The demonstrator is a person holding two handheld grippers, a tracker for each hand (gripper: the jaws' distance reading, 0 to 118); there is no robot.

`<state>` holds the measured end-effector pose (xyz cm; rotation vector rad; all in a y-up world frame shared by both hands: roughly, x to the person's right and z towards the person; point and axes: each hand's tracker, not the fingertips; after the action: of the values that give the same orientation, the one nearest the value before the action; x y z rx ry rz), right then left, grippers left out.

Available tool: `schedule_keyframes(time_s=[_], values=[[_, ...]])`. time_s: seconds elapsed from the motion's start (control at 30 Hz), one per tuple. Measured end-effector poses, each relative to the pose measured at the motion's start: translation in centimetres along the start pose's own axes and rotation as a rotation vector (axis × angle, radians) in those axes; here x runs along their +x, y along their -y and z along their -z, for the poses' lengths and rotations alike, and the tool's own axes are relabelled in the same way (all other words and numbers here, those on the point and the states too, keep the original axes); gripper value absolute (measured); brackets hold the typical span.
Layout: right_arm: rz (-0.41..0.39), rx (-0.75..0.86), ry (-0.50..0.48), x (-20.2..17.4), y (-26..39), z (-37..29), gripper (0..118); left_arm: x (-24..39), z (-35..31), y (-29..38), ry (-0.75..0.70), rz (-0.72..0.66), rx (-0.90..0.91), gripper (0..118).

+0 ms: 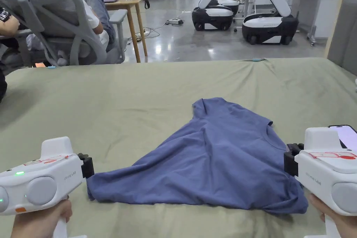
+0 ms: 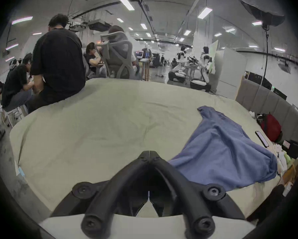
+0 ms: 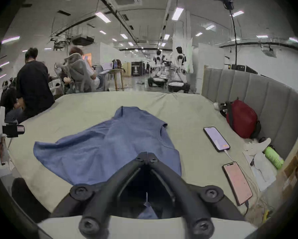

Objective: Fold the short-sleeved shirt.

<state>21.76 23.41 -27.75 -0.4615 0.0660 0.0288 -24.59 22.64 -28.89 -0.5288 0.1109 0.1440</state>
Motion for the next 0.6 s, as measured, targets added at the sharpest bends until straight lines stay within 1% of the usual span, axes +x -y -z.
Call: schedule_keyframes(time_s=[0.03,0.1,0.13,0.17,0.2,0.23,0.27,0.3,0.33,0.4,0.43,0.47,0.5,0.53,0.57,0.6], values=[[0.004,0.003,0.001,-0.1,0.2,-0.1,0,-0.1,0.5,0.3,0.019,-0.021,-0.031,0],[0.005,0.002,-0.001,-0.1,-0.1,0.3,0,-0.5,1.9,0.7,0.009,-0.036,-0.062,2],[0.004,-0.004,-0.003,-0.1,-0.1,0.4,0,-0.6,3.0,1.1,-0.024,-0.025,-0.084,19],[0.005,-0.008,-0.004,-0.1,0.0,0.4,0,-0.6,4.0,1.5,-0.032,-0.024,-0.098,68],[0.008,-0.010,-0.006,0.0,0.1,0.5,0,-0.8,5.0,1.8,-0.041,-0.020,-0.116,103],[0.010,-0.012,-0.008,0.0,-0.2,1.0,0,-1.1,6.4,2.2,-0.042,-0.024,-0.158,118],[0.009,-0.016,-0.009,0.0,-0.2,1.0,0,-1.1,7.5,2.6,-0.053,-0.025,-0.196,107],[0.007,-0.019,-0.010,0.0,-0.1,1.0,0,-1.0,7.8,2.6,-0.043,-0.030,-0.190,97],[0.000,-0.020,-0.009,0.0,0.0,1.0,0,-1.3,8.7,2.5,-0.060,-0.034,-0.199,93],[-0.011,-0.026,-0.008,-0.1,-0.2,1.6,0,-1.6,10.1,2.7,-0.080,-0.024,-0.234,91],[-0.012,-0.033,-0.006,0.0,-0.1,1.8,0,-1.7,10.8,3.1,-0.101,-0.013,-0.281,89],[-0.013,-0.040,-0.004,0.1,-0.2,2.1,0,-1.7,11.2,3.2,-0.097,-0.010,-0.311,78],[-0.014,-0.046,-0.001,0.0,-0.3,2.5,0,-1.7,11.0,3.2,-0.094,-0.018,-0.286,60],[-0.016,-0.050,0.002,0.0,-0.3,2.8,0,-1.8,10.4,2.9,-0.092,-0.028,-0.236,47],[-0.023,-0.052,0.002,0.1,-0.5,3.1,0,-1.4,10.0,2.8,-0.040,-0.048,-0.204,5],[-0.036,-0.054,0.000,0.1,-0.7,3.6,0,-1.5,9.8,2.5,-0.021,-0.077,-0.200,3]])
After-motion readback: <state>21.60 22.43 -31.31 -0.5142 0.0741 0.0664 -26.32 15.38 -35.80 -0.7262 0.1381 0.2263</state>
